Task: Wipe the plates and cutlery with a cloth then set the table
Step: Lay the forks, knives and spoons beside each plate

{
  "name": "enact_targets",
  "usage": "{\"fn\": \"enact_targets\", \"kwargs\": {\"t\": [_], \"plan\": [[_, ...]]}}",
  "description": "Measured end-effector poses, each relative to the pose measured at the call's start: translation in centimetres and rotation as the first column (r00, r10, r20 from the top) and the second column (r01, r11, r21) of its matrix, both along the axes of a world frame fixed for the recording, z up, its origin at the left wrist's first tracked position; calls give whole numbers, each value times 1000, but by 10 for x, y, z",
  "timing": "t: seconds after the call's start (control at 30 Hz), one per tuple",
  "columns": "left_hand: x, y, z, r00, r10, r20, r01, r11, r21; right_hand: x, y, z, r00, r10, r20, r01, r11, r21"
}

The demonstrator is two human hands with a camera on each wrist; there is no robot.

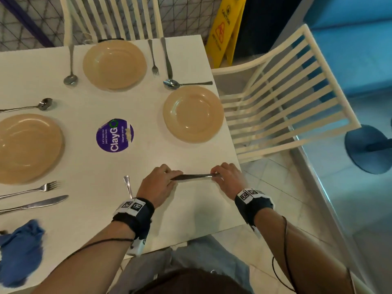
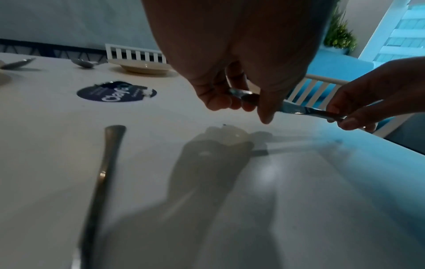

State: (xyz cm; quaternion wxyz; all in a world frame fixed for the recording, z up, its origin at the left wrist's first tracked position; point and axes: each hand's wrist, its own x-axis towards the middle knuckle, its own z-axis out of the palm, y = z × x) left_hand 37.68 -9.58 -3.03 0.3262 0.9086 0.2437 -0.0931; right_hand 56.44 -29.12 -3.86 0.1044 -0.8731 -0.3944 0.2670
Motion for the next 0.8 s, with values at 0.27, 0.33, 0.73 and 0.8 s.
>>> {"fn": "enact_targets", "kwargs": {"t": [0.27,0.33,0.73,0.8], "plan": [[27,-22,-23,997,30,-76,-31,1000,-5,27,-16,-18,992,54,116,-59,998,34],[30,-24,-23,994,52,-94,-50,998,25,33,-13,-19,994,51,97,-56,997,53],[41,-30,-22,988,152,-36,-145,977,154,50,-6,-22,996,15,85,-21,997,71],[43,-31,-22,987,159,-32,-153,977,146,51,-6,-22,996,8,89,-14,998,69]]}}
